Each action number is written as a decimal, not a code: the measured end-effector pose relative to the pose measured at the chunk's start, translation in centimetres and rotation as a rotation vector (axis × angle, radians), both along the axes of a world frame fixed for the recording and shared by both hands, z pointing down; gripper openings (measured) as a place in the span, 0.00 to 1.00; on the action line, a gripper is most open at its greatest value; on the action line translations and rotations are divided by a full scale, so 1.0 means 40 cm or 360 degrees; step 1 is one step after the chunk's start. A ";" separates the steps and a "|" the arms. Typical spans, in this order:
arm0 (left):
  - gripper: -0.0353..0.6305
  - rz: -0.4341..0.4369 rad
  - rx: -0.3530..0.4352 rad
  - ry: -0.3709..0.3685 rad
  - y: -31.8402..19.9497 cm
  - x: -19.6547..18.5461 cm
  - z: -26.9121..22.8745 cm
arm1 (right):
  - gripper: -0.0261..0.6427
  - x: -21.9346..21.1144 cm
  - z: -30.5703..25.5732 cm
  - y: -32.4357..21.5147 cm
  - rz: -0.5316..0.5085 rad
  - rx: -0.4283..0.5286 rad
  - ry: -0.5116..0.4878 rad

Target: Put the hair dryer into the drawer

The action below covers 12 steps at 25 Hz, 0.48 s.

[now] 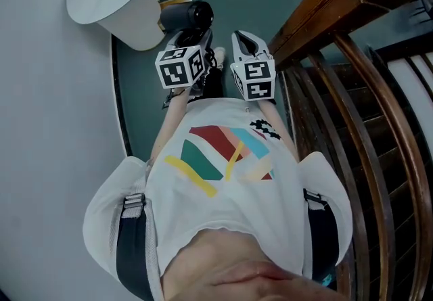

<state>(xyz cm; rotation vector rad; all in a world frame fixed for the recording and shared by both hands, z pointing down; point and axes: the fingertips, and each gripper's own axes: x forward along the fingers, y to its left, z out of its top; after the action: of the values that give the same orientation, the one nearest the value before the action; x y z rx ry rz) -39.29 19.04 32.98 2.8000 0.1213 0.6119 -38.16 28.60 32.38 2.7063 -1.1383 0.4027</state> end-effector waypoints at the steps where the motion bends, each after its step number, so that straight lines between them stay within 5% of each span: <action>1: 0.40 0.0009 0.0003 0.0000 0.002 0.005 0.001 | 0.05 0.005 0.001 0.002 0.0006 -0.0004 0.0003; 12: 0.40 0.0042 0.0011 -0.0017 -0.015 0.114 0.013 | 0.05 0.120 0.016 0.020 0.0111 0.0000 -0.0013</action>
<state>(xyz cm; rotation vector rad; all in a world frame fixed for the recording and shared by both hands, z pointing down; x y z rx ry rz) -34.73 18.43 33.51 2.8053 0.1542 0.6349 -33.35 29.42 33.00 2.7532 -1.0482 0.4247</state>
